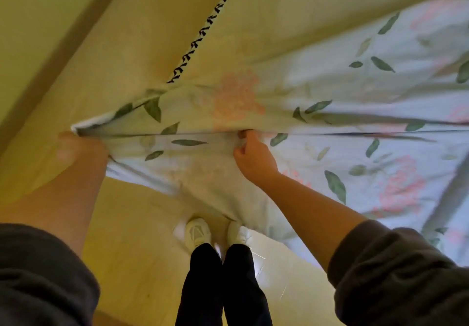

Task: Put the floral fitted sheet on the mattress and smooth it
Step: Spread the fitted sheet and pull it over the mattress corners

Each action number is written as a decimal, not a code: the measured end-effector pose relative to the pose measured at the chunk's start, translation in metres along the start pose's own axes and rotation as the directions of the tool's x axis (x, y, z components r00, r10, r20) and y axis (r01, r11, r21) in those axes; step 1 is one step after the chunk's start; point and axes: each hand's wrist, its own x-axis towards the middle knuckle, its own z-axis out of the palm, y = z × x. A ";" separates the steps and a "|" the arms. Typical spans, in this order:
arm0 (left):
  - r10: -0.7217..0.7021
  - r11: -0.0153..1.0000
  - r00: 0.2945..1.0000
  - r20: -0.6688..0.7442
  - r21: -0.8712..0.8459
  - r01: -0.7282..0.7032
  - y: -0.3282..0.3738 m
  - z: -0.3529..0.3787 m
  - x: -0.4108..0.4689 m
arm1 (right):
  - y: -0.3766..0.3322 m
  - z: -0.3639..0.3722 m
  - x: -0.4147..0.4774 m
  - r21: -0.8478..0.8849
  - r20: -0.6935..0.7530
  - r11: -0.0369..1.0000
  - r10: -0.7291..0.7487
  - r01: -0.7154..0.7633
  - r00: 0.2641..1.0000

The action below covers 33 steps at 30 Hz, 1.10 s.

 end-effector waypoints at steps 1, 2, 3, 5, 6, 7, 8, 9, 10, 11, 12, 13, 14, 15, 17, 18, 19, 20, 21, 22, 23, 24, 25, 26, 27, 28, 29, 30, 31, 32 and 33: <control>-0.024 0.993 0.998 0.061 0.117 0.017 -0.007 -0.004 0.003 | 0.000 -0.003 0.001 -0.030 0.008 1.000 -0.002 0.002 1.000; -0.010 0.973 0.994 0.108 0.232 -0.016 -0.010 -0.007 -0.002 | -0.002 -0.007 0.002 -0.060 0.021 0.998 -0.003 0.005 1.000; 0.036 0.955 0.990 0.140 0.288 -0.075 -0.006 -0.009 -0.013 | -0.005 -0.010 0.003 -0.075 0.030 0.997 -0.010 0.012 1.000; 0.194 0.939 0.968 0.156 0.256 -0.229 0.019 -0.008 -0.038 | -0.012 -0.019 0.004 -0.059 0.009 0.998 -0.029 0.029 1.000; 0.294 0.922 0.939 0.177 0.207 -0.328 0.033 -0.004 -0.047 | -0.017 -0.022 0.004 -0.044 -0.006 0.998 -0.043 0.043 0.999; 0.391 0.888 0.896 0.210 0.169 -0.427 0.049 0.002 -0.053 | -0.023 -0.026 0.007 -0.040 -0.033 0.997 -0.074 0.073 0.997; 0.474 0.835 0.840 0.264 0.168 -0.524 0.063 0.009 -0.059 | -0.029 -0.030 0.009 -0.054 -0.065 0.992 -0.114 0.111 0.991; 0.537 0.773 0.783 0.312 0.190 -0.606 0.075 0.015 -0.064 | -0.033 -0.034 0.013 -0.090 -0.104 0.984 -0.164 0.155 0.981; 0.594 0.710 0.735 0.327 0.216 -0.671 0.085 0.021 -0.066 | -0.038 -0.038 0.018 -0.146 -0.146 0.970 -0.214 0.193 0.966; 0.628 0.671 0.709 0.321 0.237 -0.702 0.092 0.027 -0.067 | -0.042 -0.043 0.024 -0.208 -0.181 0.953 -0.259 0.221 0.949; 0.641 0.660 0.698 0.318 0.235 -0.713 0.100 0.031 -0.060 | -0.048 -0.047 0.036 -0.254 -0.214 0.939 -0.289 0.233 0.933; 0.638 0.665 0.694 0.334 0.214 -0.715 0.106 0.033 -0.054 | -0.054 -0.052 0.048 -0.281 -0.233 0.930 -0.304 0.235 0.924; 0.629 0.665 0.689 0.360 0.210 -0.717 0.110 0.036 -0.050 | -0.059 -0.056 0.059 -0.285 -0.232 0.929 -0.305 0.235 0.924; 0.627 0.642 0.678 0.384 0.239 -0.729 0.114 0.037 -0.041 | -0.066 -0.059 0.073 -0.263 -0.219 0.937 -0.289 0.228 0.932; 0.674 0.539 0.627 0.390 0.322 -0.779 0.121 0.036 -0.025 | -0.078 -0.060 0.101 -0.203 -0.164 0.965 -0.200 0.166 0.966; 0.711 0.488 0.592 0.380 0.340 -0.804 0.125 0.032 -0.018 | -0.083 -0.060 0.114 -0.210 -0.132 0.971 -0.146 0.117 0.980; 0.733 0.459 0.565 0.378 0.338 -0.822 0.129 0.025 -0.007 | -0.089 -0.058 0.125 -0.265 -0.089 0.961 -0.100 0.073 0.991; 0.747 0.464 0.558 0.361 0.318 -0.827 0.130 0.016 0.005 | -0.094 -0.054 0.132 -0.356 -0.039 0.933 -0.073 0.054 0.997; 0.752 0.502 0.580 0.314 0.300 -0.812 0.133 0.006 0.020 | -0.099 -0.051 0.139 -0.445 0.001 0.894 -0.059 0.053 0.998; 0.729 0.570 0.639 0.244 0.299 -0.765 0.133 -0.008 0.039 | -0.105 -0.047 0.144 -0.497 0.021 0.866 -0.050 0.053 0.999; 0.675 0.647 0.716 0.179 0.322 -0.691 0.130 -0.022 0.060 | -0.113 -0.044 0.147 -0.496 0.027 0.867 -0.033 0.042 0.999; 0.612 0.700 0.779 0.137 0.365 -0.614 0.127 -0.036 0.080 | -0.121 -0.041 0.149 -0.462 0.021 0.886 -0.019 0.026 1.000; 0.545 0.727 0.828 0.129 0.419 -0.544 0.126 -0.049 0.099 | -0.130 -0.040 0.153 -0.422 0.020 0.906 -0.010 0.017 1.000; 0.455 0.742 0.877 0.151 0.480 -0.468 0.123 -0.058 0.113 | -0.135 -0.039 0.154 -0.389 0.037 0.921 -0.008 0.022 0.999; 0.357 0.733 0.916 0.185 0.553 -0.397 0.127 -0.066 0.127 | -0.145 -0.039 0.157 -0.371 0.065 0.928 -0.002 0.026 0.998; 0.261 0.698 0.939 0.225 0.628 -0.345 0.131 -0.070 0.136 | -0.153 -0.038 0.162 -0.388 0.109 0.921 0.010 0.033 0.994; 0.194 0.639 0.940 0.281 0.690 -0.338 0.136 -0.072 0.140 | -0.161 -0.037 0.164 -0.449 0.168 0.891 0.015 0.063 0.986; 0.168 0.586 0.918 0.359 0.713 -0.386 0.141 -0.069 0.139 | -0.168 -0.037 0.165 -0.505 0.210 0.857 0.009 0.101 0.978; 0.184 0.555 0.875 0.447 0.688 -0.468 0.149 -0.064 0.136 | -0.173 -0.036 0.167 -0.519 0.211 0.846 -0.015 0.126 0.977; 0.230 0.558 0.806 0.545 0.605 -0.568 0.155 -0.054 0.130 | -0.175 -0.036 0.167 -0.488 0.172 0.862 -0.064 0.141 0.983; 0.285 0.591 0.717 0.636 0.472 -0.654 0.163 -0.043 0.119 | -0.176 -0.038 0.166 -0.422 0.097 0.893 -0.127 0.157 0.987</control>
